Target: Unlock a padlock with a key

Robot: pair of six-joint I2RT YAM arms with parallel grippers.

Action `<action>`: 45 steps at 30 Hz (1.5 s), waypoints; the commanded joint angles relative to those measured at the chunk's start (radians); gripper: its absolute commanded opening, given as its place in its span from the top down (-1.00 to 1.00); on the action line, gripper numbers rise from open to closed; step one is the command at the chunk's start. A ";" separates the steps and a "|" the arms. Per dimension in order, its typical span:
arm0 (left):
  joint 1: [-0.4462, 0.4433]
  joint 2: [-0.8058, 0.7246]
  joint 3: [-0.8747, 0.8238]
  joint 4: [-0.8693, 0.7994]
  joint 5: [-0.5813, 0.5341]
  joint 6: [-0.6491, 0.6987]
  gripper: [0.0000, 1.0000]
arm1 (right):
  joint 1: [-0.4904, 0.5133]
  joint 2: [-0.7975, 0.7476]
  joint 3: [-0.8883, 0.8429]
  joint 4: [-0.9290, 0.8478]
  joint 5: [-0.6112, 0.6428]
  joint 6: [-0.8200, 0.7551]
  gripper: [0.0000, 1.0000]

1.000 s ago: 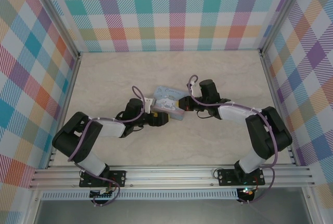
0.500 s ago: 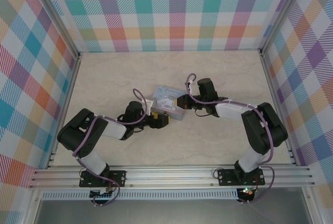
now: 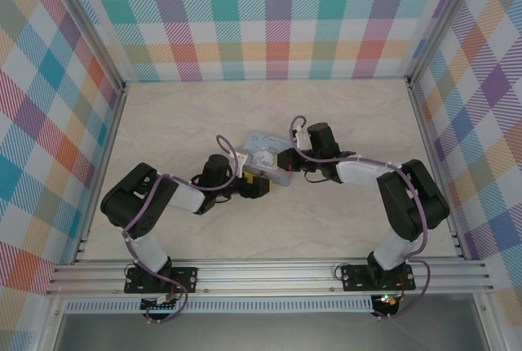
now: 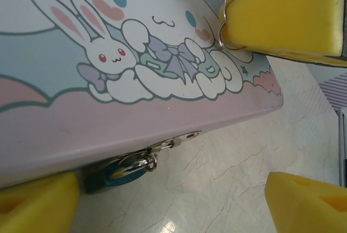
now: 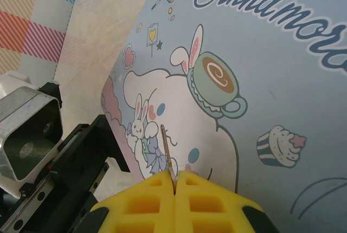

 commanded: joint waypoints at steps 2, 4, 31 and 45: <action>-0.020 0.030 0.011 -0.026 0.053 -0.003 -0.77 | 0.007 0.041 0.006 -0.063 0.034 0.003 0.98; -0.023 0.035 0.017 -0.031 0.060 -0.009 -0.77 | 0.010 0.044 0.002 -0.067 0.037 0.004 0.98; -0.065 0.036 0.044 -0.006 0.084 -0.163 -0.69 | 0.014 0.032 -0.018 -0.030 0.027 0.021 0.98; -0.065 0.053 0.006 0.158 0.050 -0.359 -0.66 | 0.014 0.020 -0.027 -0.027 0.031 0.021 0.97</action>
